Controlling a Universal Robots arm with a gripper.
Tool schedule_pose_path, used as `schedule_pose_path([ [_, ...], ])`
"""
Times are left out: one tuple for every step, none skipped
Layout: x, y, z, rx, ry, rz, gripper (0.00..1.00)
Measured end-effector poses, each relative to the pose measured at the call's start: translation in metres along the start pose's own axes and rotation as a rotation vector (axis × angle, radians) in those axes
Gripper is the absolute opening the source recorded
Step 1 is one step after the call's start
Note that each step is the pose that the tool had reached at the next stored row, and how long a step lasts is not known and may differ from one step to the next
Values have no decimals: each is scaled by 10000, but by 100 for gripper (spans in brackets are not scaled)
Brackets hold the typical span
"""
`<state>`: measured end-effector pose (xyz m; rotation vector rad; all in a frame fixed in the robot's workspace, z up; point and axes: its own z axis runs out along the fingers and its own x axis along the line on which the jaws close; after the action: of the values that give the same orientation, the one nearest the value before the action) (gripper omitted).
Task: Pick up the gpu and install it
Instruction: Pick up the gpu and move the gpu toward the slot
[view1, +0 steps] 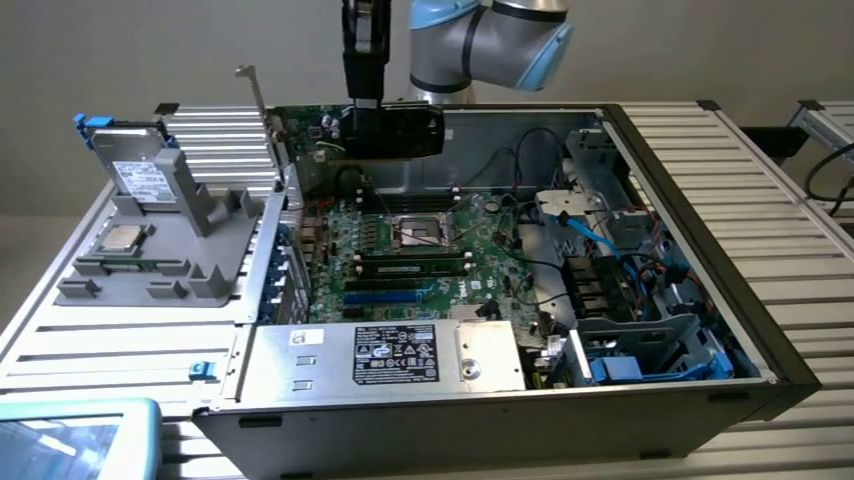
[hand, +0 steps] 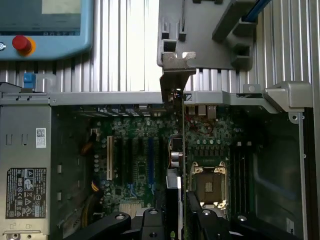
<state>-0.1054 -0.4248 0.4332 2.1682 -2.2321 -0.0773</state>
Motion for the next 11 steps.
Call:
schedule_pose_path([
  [0, -22, 4, 0, 0, 1, 28],
  [0, -38, 9, 0, 0, 7, 28],
  [0, -53, 15, 1, -2, 17, 28],
  [-1, -68, 21, 1, -3, 32, 28],
  [-1, -82, 27, 1, -4, 47, 28],
  [-2, -97, 32, 0, -3, 61, 28],
  [-2, -112, 37, 1, -4, 75, 28],
  [-2, -128, 40, 1, -5, 86, 28],
  [-2, -140, 41, 1, -5, 93, 28],
  [0, -144, 41, 1, -7, 95, 28],
  [1, -144, 41, 1, -5, 96, 28],
])
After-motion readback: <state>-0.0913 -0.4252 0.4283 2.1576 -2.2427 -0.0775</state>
